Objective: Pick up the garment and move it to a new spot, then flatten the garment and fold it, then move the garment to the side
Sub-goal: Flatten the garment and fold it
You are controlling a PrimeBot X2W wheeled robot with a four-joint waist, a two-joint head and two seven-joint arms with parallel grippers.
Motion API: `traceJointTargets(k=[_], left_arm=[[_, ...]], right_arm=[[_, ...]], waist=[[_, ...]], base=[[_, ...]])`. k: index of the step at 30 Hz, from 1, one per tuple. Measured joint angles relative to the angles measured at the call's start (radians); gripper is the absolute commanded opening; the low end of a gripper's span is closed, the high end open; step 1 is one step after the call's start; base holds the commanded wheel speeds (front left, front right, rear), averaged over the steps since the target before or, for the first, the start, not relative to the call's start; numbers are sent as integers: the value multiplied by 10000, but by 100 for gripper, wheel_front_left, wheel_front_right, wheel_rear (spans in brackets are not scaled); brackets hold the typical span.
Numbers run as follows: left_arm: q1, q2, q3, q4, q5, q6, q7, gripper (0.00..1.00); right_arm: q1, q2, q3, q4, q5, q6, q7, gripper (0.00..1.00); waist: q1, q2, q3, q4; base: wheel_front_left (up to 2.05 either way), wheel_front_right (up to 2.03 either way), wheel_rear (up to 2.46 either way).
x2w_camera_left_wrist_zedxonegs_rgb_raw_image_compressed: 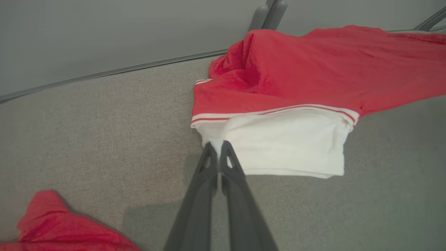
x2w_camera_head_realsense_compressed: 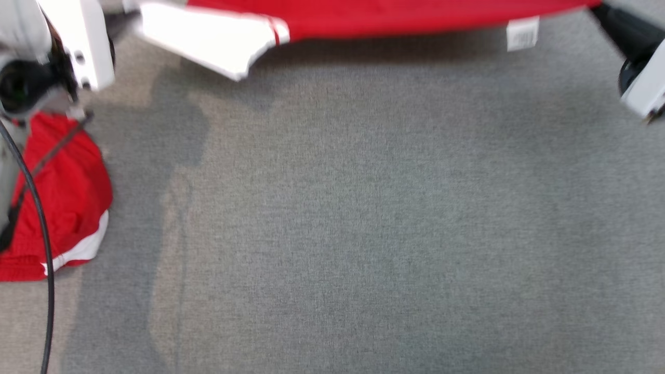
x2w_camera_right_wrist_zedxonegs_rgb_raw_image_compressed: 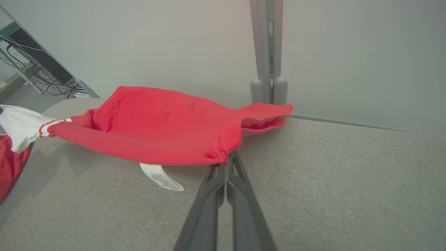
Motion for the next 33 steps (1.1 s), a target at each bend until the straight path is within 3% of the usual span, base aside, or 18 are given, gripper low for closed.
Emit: traceJointTargets(k=[2, 6, 16, 25, 33], left_arm=[[718, 140, -10, -353, -414, 10, 537, 0], [2009, 299, -73, -1302, -1026, 435, 1384, 0], [5291, 1655, -265, -4690, -2650, 1618, 3607, 0], [7390, 2673, -230, -7354, -3601, 2589, 4334, 0], [8419, 3018, -234, -8525, -4057, 2986, 4491, 0]], right_arm=[[347, -29, 316, -119, 151, 0, 123, 0], [971, -79, 865, -267, 495, 0, 428, 0], [2502, -332, 1549, -926, 1392, 0, 1246, 0], [3924, -1058, 1753, -1438, 2144, 0, 2061, 0], [4832, -1795, 1825, -2059, 2311, 0, 2606, 0]], waist=[[0, 0, -377, -9], [0, 0, -1114, -34], [-1, 0, -2693, -140], [-1, 1, -3449, -193], [-1, 1, -3576, -207]], base=[[0, 0, 0], [0, 0, 0], [0, 0, 0], [0, 0, 0], [0, 0, 0]])
